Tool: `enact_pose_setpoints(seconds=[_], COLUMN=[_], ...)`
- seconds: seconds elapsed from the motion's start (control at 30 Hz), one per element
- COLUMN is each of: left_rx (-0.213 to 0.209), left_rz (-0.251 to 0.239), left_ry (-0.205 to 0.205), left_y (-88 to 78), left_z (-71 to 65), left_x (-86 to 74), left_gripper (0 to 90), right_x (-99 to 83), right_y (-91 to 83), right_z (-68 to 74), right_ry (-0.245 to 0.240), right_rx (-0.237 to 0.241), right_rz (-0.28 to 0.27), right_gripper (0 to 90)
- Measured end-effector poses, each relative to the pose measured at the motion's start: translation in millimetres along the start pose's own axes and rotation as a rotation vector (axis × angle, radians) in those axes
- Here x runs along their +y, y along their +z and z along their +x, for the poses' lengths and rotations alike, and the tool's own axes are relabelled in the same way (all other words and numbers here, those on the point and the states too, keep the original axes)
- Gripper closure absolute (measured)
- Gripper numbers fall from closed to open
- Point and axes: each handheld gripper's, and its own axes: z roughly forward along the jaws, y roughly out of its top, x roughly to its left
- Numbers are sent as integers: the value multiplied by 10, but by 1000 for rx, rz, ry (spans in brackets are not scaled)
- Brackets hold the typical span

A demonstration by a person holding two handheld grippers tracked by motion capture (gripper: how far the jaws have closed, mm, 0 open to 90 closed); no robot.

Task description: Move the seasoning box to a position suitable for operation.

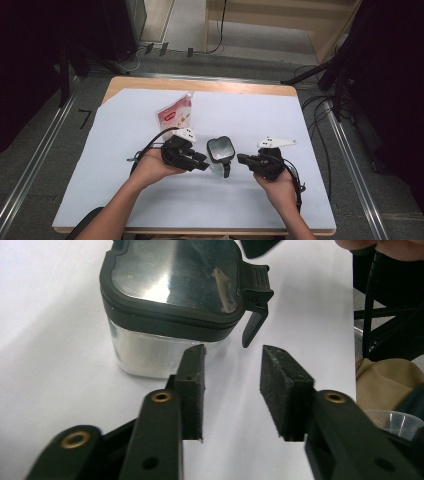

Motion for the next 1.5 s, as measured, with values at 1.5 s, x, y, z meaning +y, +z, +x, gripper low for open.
enact_pose_setpoints(seconds=[1.5], left_rx=[44], left_rz=[-33], left_ry=[-14], left_y=[-82], left_z=[104], left_x=[-7], left_gripper=[411], right_x=[-254], right_y=[376], right_z=[543], right_ry=[-24], right_rx=[38], right_rz=[53], right_gripper=[900])
